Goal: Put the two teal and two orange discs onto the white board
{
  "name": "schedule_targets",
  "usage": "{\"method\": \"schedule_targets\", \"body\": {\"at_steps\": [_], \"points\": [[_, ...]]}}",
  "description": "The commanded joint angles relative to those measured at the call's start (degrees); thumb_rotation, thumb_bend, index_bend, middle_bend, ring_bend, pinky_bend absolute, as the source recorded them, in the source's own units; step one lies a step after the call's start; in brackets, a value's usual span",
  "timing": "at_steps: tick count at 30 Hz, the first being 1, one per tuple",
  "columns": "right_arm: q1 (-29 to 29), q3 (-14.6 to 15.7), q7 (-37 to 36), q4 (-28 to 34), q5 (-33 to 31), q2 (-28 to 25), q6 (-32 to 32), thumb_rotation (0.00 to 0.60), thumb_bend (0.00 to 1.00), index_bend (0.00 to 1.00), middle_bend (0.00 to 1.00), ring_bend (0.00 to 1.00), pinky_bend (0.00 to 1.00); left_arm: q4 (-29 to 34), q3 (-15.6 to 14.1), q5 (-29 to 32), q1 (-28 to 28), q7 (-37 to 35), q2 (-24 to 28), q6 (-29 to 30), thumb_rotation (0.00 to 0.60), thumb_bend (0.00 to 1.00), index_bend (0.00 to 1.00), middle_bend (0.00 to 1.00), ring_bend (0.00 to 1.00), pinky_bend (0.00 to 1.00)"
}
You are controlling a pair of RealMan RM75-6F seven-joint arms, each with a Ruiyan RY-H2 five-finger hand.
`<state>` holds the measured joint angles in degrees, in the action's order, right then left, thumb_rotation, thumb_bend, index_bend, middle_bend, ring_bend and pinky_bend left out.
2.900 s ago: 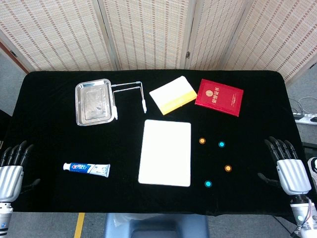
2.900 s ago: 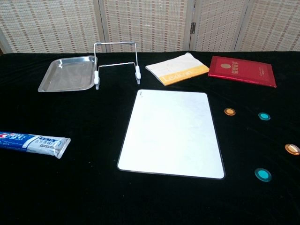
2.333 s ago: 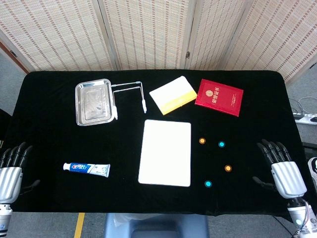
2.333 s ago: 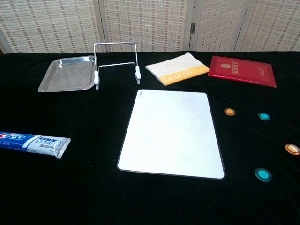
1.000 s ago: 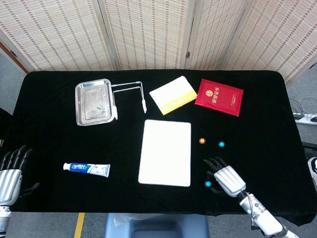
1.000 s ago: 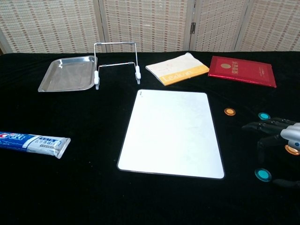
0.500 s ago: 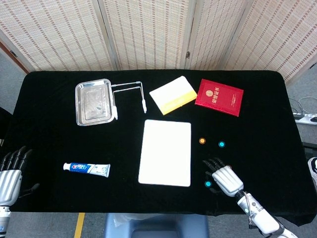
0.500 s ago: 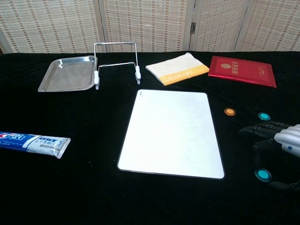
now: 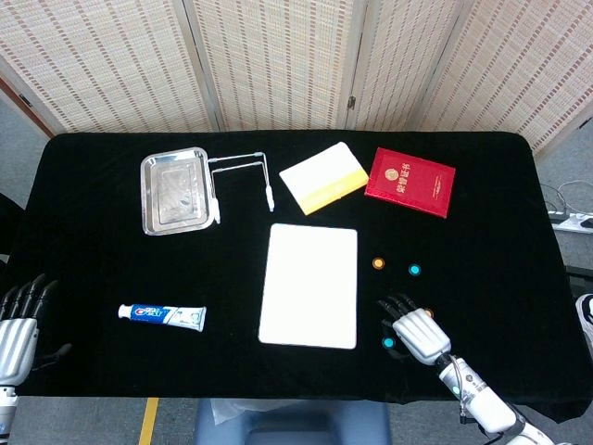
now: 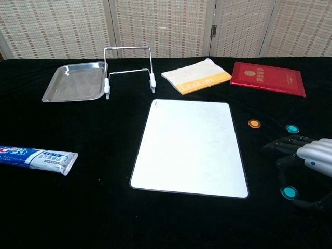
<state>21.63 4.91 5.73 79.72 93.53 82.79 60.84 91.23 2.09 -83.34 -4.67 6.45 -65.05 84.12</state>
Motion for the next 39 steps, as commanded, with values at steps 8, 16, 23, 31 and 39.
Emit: {"method": "schedule_targets", "body": {"at_steps": [8,16,23,31,39], "points": [[-0.1,-0.2,0.0,0.7,-0.4,-0.5,1.4,0.530,0.37,0.55,0.16,0.01,0.00,-0.4,0.0,-0.1,0.0,-0.4,-0.1,0.0,0.600,0.15,0.00,0.00,0.00,0.00],[3.1,-2.6,-0.4,5.4,0.9,-2.5,1.2,0.531,0.37,0.55,0.17,0.01,0.00,-0.1,0.2,-0.4,0.0,-0.6,0.2,0.3,0.600,0.15,0.00,0.00,0.00,0.00],[9.6,-7.0,3.2,10.1,-1.0,-1.3,-5.1,0.530,0.37,0.55,0.17,0.01,0.00,0.4,0.2,-0.7,0.0,-0.3,0.3,0.6,0.600,0.15,0.00,0.00,0.00,0.00],[16.1,-10.9,7.5,8.9,-7.2,4.4,-13.5,0.530,0.37,0.55,0.17,0.01,0.00,0.6,0.2,-0.7,0.1,-0.1,0.6,0.6,0.600,0.15,0.00,0.00,0.00,0.00],[20.4,-12.3,10.9,6.2,-11.3,9.0,-17.3,0.532,0.37,0.46,0.15,0.00,0.00,0.5,0.1,-0.3,0.1,-0.3,0.6,0.2,0.600,0.15,0.00,0.00,0.00,0.00]]}}
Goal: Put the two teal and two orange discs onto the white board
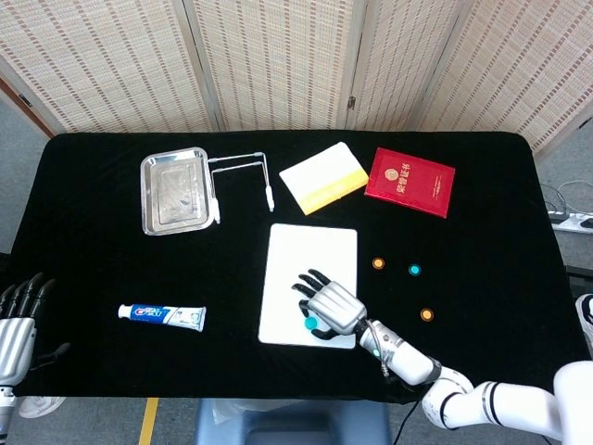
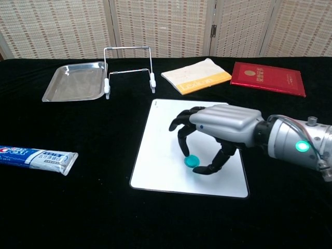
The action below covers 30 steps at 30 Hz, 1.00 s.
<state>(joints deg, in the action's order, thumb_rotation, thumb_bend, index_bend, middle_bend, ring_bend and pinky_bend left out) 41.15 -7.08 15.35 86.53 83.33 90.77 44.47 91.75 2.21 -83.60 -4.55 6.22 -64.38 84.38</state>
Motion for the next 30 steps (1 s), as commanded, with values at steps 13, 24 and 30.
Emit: {"method": "schedule_targets", "body": {"at_steps": [13,24,30], "points": [[-2.0,0.1,3.4,1.3,-4.6,-3.0,6.6,0.531,0.37,0.21,0.13,0.00,0.00,-1.2,0.2,0.2,-0.3,-0.9,-0.4,-0.5,0.600,0.15,0.00,0.00,0.00,0.00],[-9.4,-0.4,-0.3,-2.9,-13.0,-11.7,13.0,0.531,0.37,0.35,0.14,0.01,0.00,-0.7,0.2,-0.4,-1.1,-0.1,-0.7,-1.1,0.600,0.15,0.00,0.00,0.00,0.00],[-10.3,0.0,-3.0,-8.9,-16.2,-11.2,10.6,0.532,0.37,0.39,0.15,0.01,0.00,0.0,0.1,-0.5,-1.3,0.9,-0.9,-1.4,0.600,0.15,0.00,0.00,0.00,0.00]]}}
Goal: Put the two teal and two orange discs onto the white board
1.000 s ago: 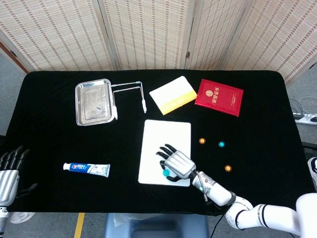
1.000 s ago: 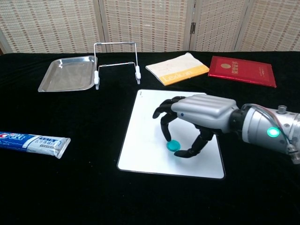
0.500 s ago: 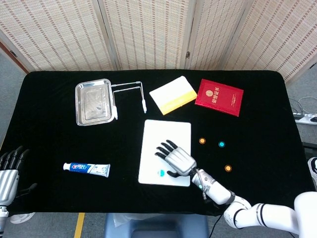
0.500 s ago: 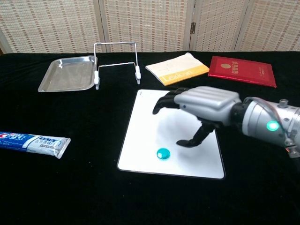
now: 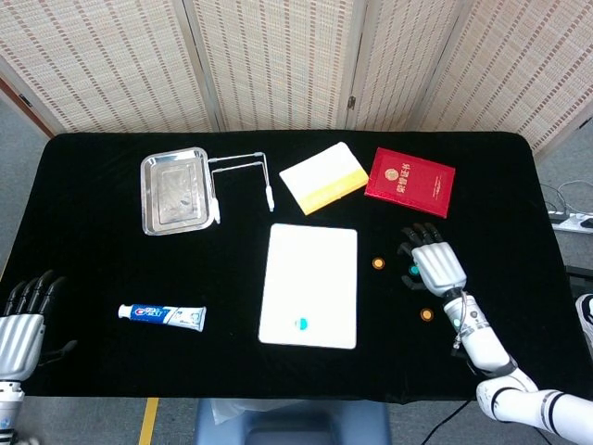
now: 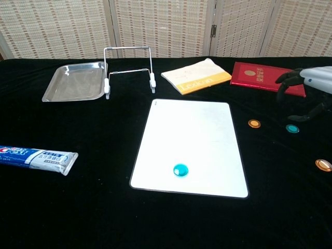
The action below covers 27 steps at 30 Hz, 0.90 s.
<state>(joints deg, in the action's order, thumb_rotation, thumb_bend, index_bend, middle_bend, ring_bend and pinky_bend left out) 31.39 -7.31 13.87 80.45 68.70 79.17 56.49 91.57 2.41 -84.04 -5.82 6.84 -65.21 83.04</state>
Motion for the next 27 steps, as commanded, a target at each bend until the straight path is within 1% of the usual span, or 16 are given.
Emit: {"method": "schedule_targets", "body": {"at_steps": [1,8,13,19,27], "points": [[-0.6,0.3,-2.0,-3.8,-1.8,0.8,-1.9,0.532,0.37,0.39,0.15,0.01,0.00,0.3,-0.1,-0.1,-0.1,0.4,0.0,-0.1,0.600,0.15,0.00,0.00,0.00,0.00],[-0.1,1.0,-5.1,-11.2,-2.8,4.3,-6.0,0.531,0.37,0.41,0.15,0.01,0.00,1.1,-0.2,0.0,-0.1,1.1,0.3,0.0,0.600,0.15,0.00,0.00,0.00,0.00],[0.4,0.9,-6.4,-14.6,-2.2,6.2,-7.0,0.532,0.37,0.42,0.15,0.01,0.00,1.3,-0.2,0.2,-0.1,1.4,0.4,-0.1,0.600,0.15,0.00,0.00,0.00,0.00],[1.1,0.6,-6.5,-16.7,-2.1,7.4,-8.0,0.531,0.37,0.43,0.15,0.01,0.00,1.4,-0.2,0.3,-0.1,1.4,0.5,-0.1,0.600,0.15,0.00,0.00,0.00,0.00],[2.1,0.3,-6.2,-18.0,-1.8,8.7,-9.2,0.532,0.37,0.44,0.16,0.01,0.00,1.2,-0.2,0.4,-0.1,1.3,0.5,-0.1,0.600,0.15,0.00,0.00,0.00,0.00]]}}
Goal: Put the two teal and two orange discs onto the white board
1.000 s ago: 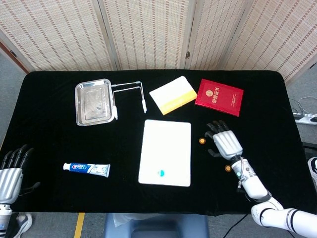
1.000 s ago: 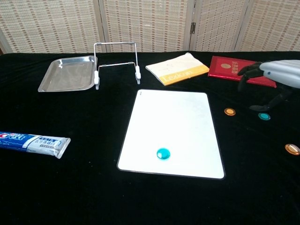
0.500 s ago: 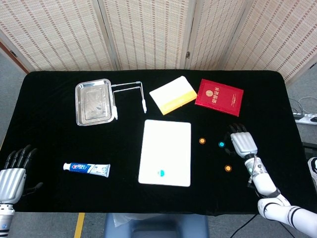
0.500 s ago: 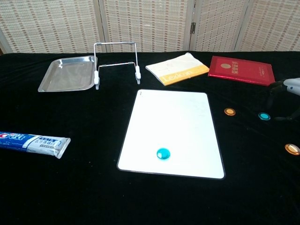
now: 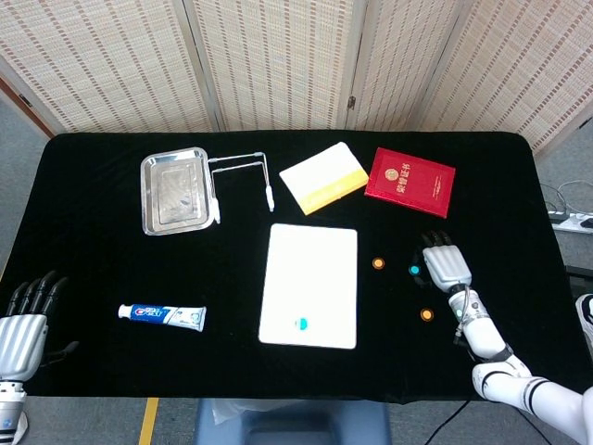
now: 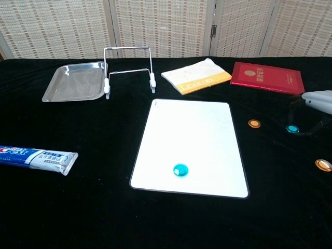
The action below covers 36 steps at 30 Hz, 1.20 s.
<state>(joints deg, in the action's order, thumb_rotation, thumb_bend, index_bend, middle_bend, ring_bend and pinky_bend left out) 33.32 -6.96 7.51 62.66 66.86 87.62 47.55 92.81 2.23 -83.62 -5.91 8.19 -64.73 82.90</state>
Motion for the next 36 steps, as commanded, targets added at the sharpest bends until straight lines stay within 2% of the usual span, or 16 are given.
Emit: {"method": "schedule_targets", "body": {"at_steps": [1,15,22,31,36], "points": [[0.3,-0.1,0.2,-0.2,0.0,0.3,-0.3,0.532,0.37,0.45,0.16,0.01,0.00,-0.1,0.0,0.1,0.0,-0.1,0.0,0.0,0.600,0.15,0.00,0.00,0.00,0.00],[0.9,-0.5,1.8,-1.4,-1.1,1.1,-1.4,0.531,0.40,0.52,0.20,0.02,0.00,-0.9,0.0,0.5,-0.1,-0.5,-0.3,-0.5,0.600,0.15,0.00,0.00,0.00,0.00],[0.2,-0.6,0.6,0.7,0.0,-0.5,0.3,0.529,0.41,0.54,0.21,0.02,0.00,-1.0,0.0,0.6,-0.2,-0.4,-0.4,-0.7,0.600,0.15,0.00,0.00,0.00,0.00],[-0.3,0.3,1.4,12.7,6.4,-5.9,5.9,0.530,0.41,0.54,0.22,0.03,0.00,-0.6,0.2,0.5,-0.3,-0.3,-0.2,-0.4,0.600,0.15,0.00,0.00,0.00,0.00],[1.7,1.6,3.5,20.2,11.3,-6.2,5.6,0.531,0.41,0.54,0.22,0.03,0.00,-0.3,0.1,0.1,-0.1,-0.4,0.1,0.1,0.600,0.15,0.00,0.00,0.00,0.00]]}}
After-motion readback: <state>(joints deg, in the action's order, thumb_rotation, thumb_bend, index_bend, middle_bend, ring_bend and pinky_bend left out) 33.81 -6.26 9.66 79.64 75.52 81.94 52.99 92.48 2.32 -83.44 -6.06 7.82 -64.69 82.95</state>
